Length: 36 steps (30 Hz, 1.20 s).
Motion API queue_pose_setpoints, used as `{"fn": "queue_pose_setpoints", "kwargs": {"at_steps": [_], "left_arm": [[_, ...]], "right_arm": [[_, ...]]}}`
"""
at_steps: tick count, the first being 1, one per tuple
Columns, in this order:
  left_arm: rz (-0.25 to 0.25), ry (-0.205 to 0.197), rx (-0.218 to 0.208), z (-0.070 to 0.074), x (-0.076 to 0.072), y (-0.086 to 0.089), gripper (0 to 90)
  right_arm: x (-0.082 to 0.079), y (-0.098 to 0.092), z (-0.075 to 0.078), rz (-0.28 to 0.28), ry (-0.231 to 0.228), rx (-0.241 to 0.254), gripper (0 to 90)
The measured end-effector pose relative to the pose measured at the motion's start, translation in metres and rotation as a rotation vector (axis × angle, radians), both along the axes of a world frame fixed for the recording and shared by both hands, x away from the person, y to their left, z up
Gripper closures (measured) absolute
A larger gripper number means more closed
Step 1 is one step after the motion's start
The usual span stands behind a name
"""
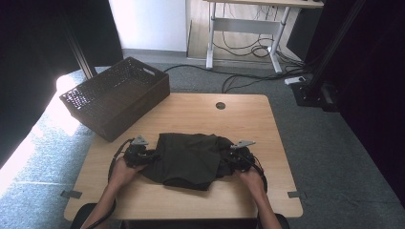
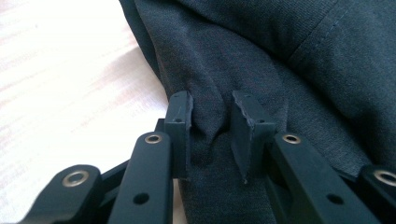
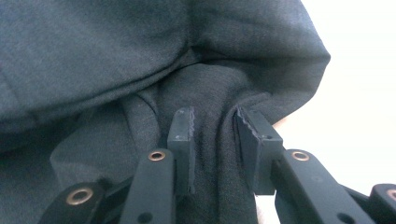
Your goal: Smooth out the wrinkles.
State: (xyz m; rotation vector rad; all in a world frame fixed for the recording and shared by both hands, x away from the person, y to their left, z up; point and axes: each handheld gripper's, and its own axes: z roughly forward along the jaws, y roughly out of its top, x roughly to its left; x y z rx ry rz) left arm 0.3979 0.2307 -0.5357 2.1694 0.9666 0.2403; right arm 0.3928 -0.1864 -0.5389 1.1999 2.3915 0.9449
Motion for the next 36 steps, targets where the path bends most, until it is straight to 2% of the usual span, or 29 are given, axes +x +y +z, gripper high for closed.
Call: {"fn": "queue_pose_setpoints", "kwargs": {"at_steps": [3,6,15,21,24,26,28,30,32,34,36], "left_arm": [[-0.013,0.013,-0.006,0.000,-0.011,0.001,68.8],[-0.029,0.015,0.006,0.001,-0.024,-0.001,68.7],[-0.056,-0.009,0.020,0.001,-0.062,-0.004,67.3],[-0.072,-0.005,0.024,0.002,-0.081,-0.006,67.3],[-0.081,-0.004,0.019,0.001,-0.084,-0.005,67.0],[-0.094,-0.014,0.029,0.003,-0.082,-0.004,64.1],[-0.097,-0.021,0.017,0.006,-0.080,-0.001,51.8],[-0.063,-0.043,-0.015,0.010,-0.077,0.007,36.4],[0.010,-0.077,-0.030,0.014,-0.073,0.018,29.0],[0.071,-0.093,-0.021,0.015,-0.071,0.028,23.1],[0.138,-0.103,0.024,0.012,-0.067,0.040,20.3]], "right_arm": [[-0.012,-0.002,0.000,0.021,0.001,0.002,67.5],[-0.025,-0.005,0.000,0.042,-0.002,0.003,67.1],[-0.054,-0.013,-0.001,0.069,-0.004,0.009,64.5],[-0.073,-0.015,-0.001,0.077,-0.007,0.002,64.1],[-0.080,-0.016,-0.001,0.084,-0.009,0.002,63.4],[-0.080,-0.016,0.000,0.085,-0.001,-0.006,59.9],[-0.079,-0.016,0.001,0.073,0.008,-0.034,46.2],[-0.076,-0.019,0.002,0.055,0.006,-0.030,35.0],[-0.074,-0.027,0.003,0.020,-0.002,0.009,28.6],[-0.071,-0.037,0.007,-0.012,-0.031,0.044,21.5],[-0.069,-0.047,0.010,-0.049,-0.058,0.057,17.3]]}}
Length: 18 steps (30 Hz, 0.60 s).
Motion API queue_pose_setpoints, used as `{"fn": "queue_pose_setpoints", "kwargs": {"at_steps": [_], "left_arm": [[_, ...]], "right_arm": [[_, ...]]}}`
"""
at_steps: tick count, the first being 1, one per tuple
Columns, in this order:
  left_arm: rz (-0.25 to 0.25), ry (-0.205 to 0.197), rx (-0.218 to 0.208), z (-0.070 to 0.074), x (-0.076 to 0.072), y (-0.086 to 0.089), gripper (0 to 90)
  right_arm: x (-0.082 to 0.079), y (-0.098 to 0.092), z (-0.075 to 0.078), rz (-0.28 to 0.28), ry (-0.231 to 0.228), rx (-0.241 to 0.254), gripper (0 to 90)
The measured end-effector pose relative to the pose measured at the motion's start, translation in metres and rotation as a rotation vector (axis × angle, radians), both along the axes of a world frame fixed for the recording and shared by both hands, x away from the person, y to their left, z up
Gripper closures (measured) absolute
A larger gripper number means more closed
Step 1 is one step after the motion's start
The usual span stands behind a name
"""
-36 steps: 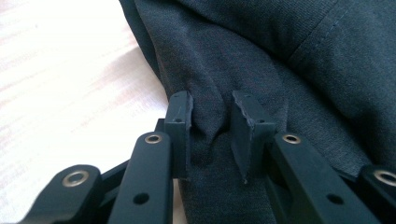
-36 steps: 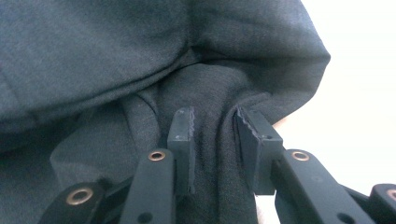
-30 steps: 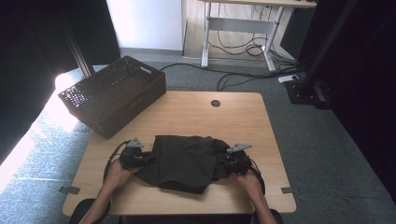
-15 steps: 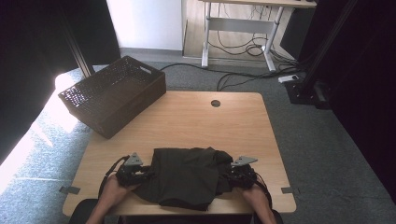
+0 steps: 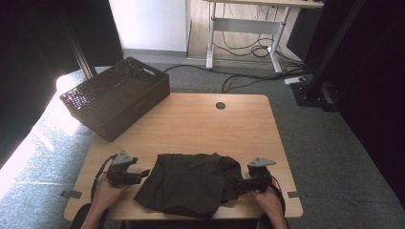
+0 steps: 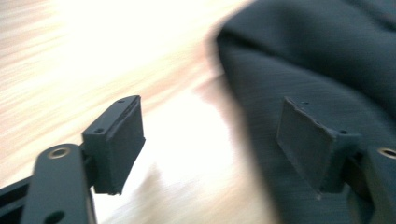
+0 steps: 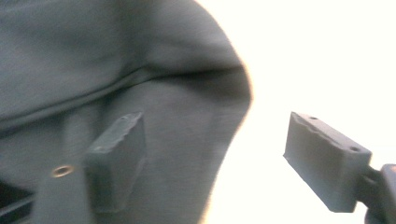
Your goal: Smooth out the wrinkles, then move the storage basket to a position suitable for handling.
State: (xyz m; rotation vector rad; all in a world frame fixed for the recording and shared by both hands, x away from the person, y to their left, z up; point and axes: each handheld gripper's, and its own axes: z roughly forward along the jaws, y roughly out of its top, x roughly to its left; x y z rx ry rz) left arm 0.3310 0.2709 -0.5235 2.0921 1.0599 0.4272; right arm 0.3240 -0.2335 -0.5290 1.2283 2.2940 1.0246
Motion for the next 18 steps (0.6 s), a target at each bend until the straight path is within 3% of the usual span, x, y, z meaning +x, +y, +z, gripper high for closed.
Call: {"fn": "queue_pose_setpoints", "kwargs": {"at_steps": [3,8,12,18], "left_arm": [[0.064,0.014,0.055,-0.007,0.006,0.012,17.3],[0.101,0.080,0.091,-0.019,0.013,0.016,14.4],[0.098,0.081,0.092,-0.020,0.014,0.016,12.9],[0.111,0.089,0.082,-0.016,0.018,0.017,13.8]], "right_arm": [[0.005,-0.015,-0.002,-0.059,-0.034,-0.027,12.9],[0.015,-0.036,-0.017,-0.141,-0.004,-0.039,10.8],[0.017,-0.045,-0.027,-0.161,0.013,-0.029,0.4],[0.017,-0.045,-0.028,-0.174,0.007,-0.033,0.0]]}}
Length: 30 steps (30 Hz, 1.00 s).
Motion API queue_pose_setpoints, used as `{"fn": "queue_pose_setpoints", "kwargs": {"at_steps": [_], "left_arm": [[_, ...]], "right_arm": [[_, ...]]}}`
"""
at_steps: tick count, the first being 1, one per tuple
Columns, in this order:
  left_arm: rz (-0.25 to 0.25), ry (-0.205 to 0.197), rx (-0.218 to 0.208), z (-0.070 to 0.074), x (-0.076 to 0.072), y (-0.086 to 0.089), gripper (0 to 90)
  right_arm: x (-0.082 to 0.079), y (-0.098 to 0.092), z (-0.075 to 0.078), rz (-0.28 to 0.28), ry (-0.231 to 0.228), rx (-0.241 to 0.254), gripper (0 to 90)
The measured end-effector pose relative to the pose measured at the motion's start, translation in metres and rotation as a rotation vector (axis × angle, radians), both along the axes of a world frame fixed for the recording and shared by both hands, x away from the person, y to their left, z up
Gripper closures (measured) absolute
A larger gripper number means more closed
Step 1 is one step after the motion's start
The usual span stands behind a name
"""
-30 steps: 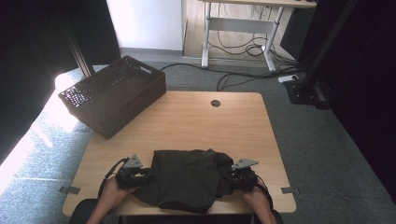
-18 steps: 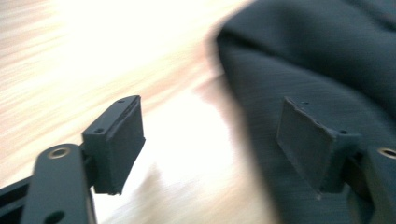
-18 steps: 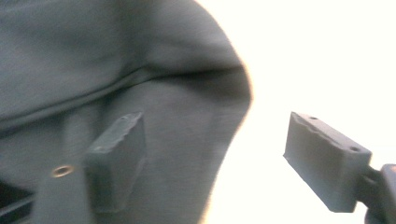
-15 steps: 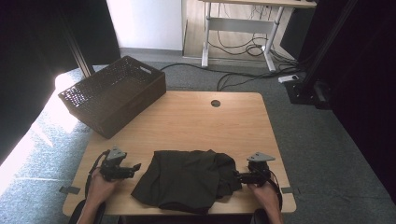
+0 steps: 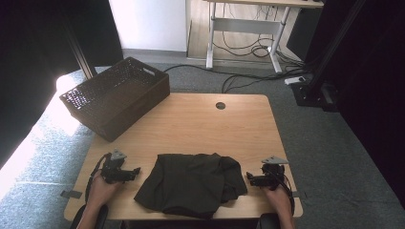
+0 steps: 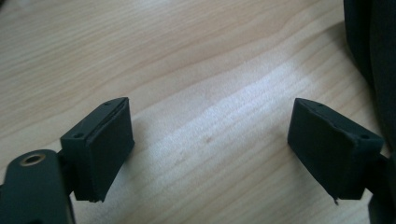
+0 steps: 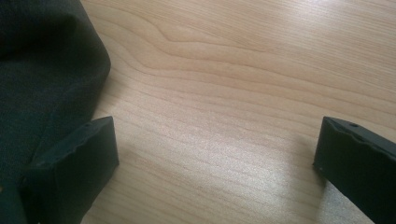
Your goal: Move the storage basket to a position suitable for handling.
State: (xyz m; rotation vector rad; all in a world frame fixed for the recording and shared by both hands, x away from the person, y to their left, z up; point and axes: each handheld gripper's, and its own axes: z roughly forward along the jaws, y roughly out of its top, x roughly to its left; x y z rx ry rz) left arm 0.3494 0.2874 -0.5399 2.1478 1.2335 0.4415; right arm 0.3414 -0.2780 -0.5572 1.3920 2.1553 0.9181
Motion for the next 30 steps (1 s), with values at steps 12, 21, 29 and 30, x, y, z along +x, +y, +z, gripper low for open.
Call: {"fn": "queue_pose_setpoints", "kwargs": {"at_steps": [12,21,29,30], "left_arm": [[-0.045,-0.036,-0.073,0.038,0.020,0.003,17.9],[-0.063,-0.061,-0.064,0.069,0.039,0.000,23.8],[-0.070,-0.064,-0.044,0.083,0.054,-0.001,26.6],[-0.071,-0.066,-0.045,0.085,0.056,-0.001,27.4]], "right_arm": [[-0.001,0.001,0.000,-0.014,0.000,0.001,0.0],[-0.002,0.001,0.000,-0.015,0.001,0.001,0.0],[-0.002,0.001,0.000,-0.015,0.000,0.001,0.0],[-0.002,0.001,0.000,-0.016,0.001,0.001,0.0]]}}
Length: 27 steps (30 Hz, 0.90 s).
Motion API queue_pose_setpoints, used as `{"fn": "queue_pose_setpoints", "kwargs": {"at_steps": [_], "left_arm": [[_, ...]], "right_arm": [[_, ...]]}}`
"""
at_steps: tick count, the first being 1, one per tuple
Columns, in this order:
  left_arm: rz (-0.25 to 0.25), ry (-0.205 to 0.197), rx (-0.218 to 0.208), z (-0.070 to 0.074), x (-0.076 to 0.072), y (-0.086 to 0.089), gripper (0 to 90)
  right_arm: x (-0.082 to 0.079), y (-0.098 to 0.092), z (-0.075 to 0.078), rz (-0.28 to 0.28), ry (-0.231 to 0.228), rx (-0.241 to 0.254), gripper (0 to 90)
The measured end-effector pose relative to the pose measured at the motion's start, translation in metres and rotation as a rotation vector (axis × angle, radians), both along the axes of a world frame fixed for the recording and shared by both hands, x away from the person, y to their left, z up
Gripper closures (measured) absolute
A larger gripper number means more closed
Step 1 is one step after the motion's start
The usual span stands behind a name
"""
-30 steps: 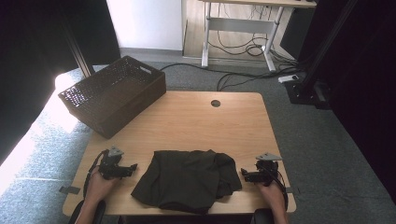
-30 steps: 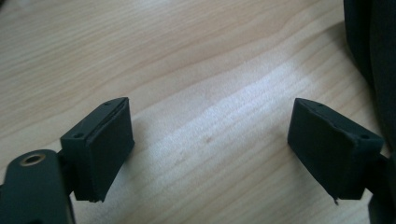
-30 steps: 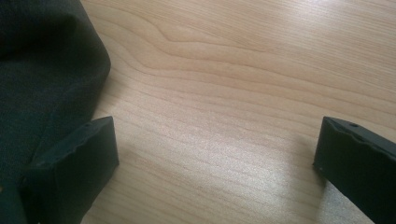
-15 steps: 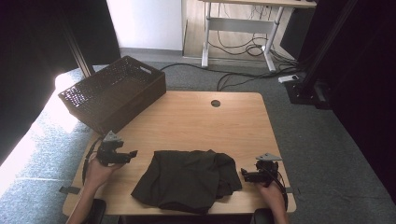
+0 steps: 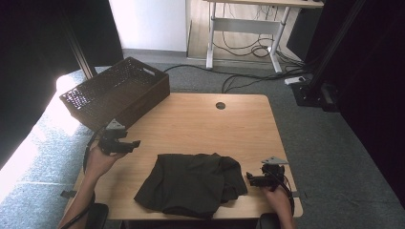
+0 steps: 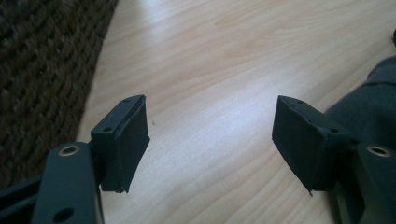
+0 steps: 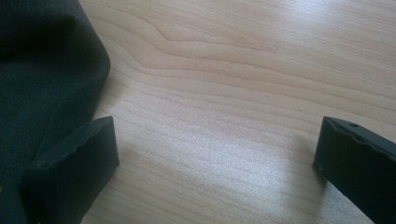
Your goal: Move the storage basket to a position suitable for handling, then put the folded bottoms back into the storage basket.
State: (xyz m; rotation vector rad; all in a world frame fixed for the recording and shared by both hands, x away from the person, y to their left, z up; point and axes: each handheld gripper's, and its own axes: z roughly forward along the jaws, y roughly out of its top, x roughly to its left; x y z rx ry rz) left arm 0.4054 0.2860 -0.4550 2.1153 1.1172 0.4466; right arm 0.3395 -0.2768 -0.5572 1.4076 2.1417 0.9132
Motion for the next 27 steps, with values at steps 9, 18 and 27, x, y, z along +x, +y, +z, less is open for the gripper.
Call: {"fn": "queue_pose_setpoints", "kwargs": {"at_steps": [9,18,27], "left_arm": [[-0.018,-0.020,0.009,0.021,0.018,-0.005,34.0],[0.016,-0.022,0.004,0.037,0.043,0.002,37.7],[0.082,-0.031,0.040,0.045,0.062,0.017,41.9]], "right_arm": [[0.000,0.000,0.000,0.001,-0.003,-0.001,0.0],[0.000,0.000,0.000,0.001,-0.002,-0.001,0.0],[0.000,0.000,0.000,0.001,-0.002,-0.001,0.0]]}}
